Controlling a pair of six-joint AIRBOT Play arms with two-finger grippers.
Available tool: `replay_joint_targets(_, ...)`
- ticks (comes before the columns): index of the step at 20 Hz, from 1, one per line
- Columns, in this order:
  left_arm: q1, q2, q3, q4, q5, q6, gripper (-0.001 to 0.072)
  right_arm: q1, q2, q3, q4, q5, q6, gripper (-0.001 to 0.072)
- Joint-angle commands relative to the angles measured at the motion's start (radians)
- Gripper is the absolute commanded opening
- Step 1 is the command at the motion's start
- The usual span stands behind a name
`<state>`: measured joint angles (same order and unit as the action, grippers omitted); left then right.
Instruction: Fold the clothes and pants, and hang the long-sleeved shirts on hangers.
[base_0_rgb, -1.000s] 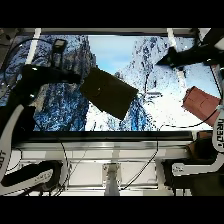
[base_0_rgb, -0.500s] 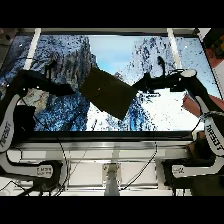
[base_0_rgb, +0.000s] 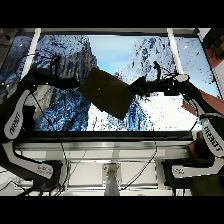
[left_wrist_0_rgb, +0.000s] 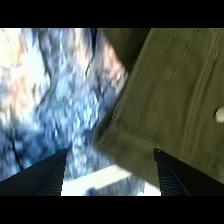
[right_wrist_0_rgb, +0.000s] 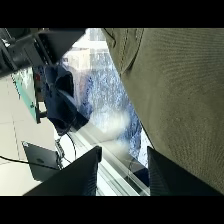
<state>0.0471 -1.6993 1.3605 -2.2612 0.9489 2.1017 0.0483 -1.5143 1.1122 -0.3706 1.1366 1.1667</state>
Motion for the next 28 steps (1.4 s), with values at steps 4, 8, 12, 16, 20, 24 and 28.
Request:
replay_joint_targets(4, -0.025, -0.089, 0.085, -0.007, 0.051, 0.081, 0.0581, 0.002, 0.000, -0.001, 0.000, -0.014, -0.002, 0.0339)
replay_joint_targets(8, -0.060, -0.150, 0.137, -0.007, 0.129, 0.129, 0.0580, 0.002, -0.001, -0.001, -0.001, -0.014, -0.002, 0.0339)
replay_joint_targets(12, -0.063, -0.154, 0.137, -0.006, 0.142, 0.132, 0.0580, 0.002, 0.000, -0.001, -0.002, -0.007, -0.002, 0.0339)
replay_joint_targets(16, -0.062, -0.150, 0.137, -0.006, 0.201, 0.132, 0.0273, 0.002, -0.001, -0.001, -0.003, -0.007, -0.002, 0.0338)
replay_joint_targets(20, -0.063, -0.109, 0.137, -0.006, 0.276, 0.166, 0.0030, 0.002, -0.002, -0.002, -0.038, 0.018, 0.006, 0.0240)
replay_joint_targets(24, -0.063, -0.045, 0.137, 0.001, 0.343, 0.172, 0.0029, -0.003, -0.012, -0.005, -0.219, 0.110, 0.060, 0.0244)
replay_joint_targets(28, -0.063, -0.013, 0.137, 0.001, 0.360, 0.172, 0.0029, -0.057, -0.014, -0.073, -0.305, 0.185, 0.116, 0.0243)
